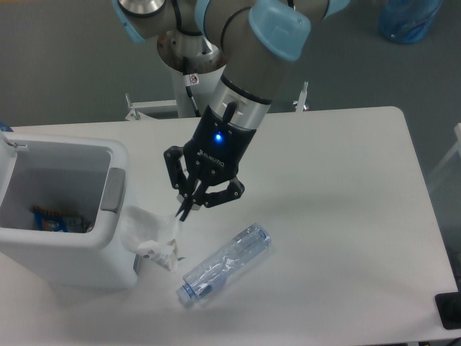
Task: Place the trash in the trash can
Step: 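Lift the tissue and carry it over the white bin, then open the gripper to drop the tissue into the bin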
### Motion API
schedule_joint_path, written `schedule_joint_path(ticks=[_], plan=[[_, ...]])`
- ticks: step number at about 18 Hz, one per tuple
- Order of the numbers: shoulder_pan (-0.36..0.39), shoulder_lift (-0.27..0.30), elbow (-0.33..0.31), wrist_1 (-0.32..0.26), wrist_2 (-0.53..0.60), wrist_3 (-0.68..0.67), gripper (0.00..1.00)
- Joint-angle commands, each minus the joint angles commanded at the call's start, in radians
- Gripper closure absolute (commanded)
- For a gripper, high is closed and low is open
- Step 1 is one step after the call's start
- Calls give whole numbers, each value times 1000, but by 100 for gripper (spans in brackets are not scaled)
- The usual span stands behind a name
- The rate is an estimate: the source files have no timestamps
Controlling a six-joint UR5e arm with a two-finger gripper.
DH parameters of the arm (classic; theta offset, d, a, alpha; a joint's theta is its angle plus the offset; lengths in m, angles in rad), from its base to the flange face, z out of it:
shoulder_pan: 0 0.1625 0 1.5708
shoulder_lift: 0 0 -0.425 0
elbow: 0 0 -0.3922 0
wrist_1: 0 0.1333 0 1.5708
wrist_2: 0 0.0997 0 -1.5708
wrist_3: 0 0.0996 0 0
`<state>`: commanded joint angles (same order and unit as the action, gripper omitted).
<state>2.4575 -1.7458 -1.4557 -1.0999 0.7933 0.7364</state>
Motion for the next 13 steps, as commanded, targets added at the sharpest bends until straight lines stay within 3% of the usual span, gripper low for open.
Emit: schedule_joint_path(ticks=[3,8,13], plan=[[-6,63,-21,-8,-22,-2,100],[-70,170,-138,5,-12,7,100],[-140,178,-144,6,-9,1,97]])
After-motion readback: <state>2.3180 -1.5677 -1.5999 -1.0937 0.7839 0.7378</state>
